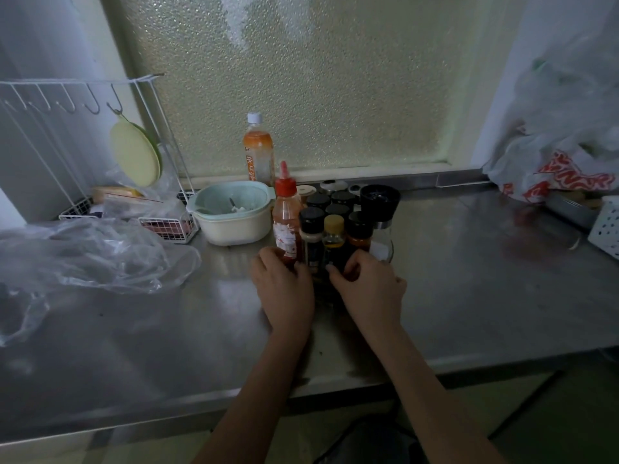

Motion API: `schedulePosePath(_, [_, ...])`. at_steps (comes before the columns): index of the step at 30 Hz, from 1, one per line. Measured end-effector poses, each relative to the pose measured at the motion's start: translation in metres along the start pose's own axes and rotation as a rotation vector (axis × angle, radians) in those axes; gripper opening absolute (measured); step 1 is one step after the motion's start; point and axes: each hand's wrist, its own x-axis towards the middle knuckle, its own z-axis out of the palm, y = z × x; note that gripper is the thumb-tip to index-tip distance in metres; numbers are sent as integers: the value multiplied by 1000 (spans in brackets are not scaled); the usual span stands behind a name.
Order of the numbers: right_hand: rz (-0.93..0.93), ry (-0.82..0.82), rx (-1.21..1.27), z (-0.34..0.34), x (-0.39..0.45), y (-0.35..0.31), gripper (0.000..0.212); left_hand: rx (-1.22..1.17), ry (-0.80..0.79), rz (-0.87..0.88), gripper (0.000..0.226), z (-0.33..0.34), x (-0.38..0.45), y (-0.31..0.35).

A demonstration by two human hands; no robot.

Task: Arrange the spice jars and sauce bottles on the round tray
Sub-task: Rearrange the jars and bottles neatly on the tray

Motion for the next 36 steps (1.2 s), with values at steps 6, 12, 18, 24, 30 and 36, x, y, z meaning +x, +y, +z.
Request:
schedulePosePath(6, [-180,-76,215,-7,-7,21,26,35,-188,107,13,3,-1,-7])
schedulePosePath(12, [-326,-146,77,-8,-2,38,10,64,-291,192,34,7,1,-9])
schedulePosePath(18, [-282,-201,61,0,35,39,13,44,-581,202,31,22,29,-15])
schedulePosePath(24, [-268,-252,68,22,82,39,10,209,-622,233,41,51,68,-15])
schedulePosePath(30, [-292,-236,110,56,111,38,13,251,-537,265,53,73,95,-30])
schedulePosePath(36, [-337,-203,117,70,129,38,16,227,-527,243,60,87,107,-38])
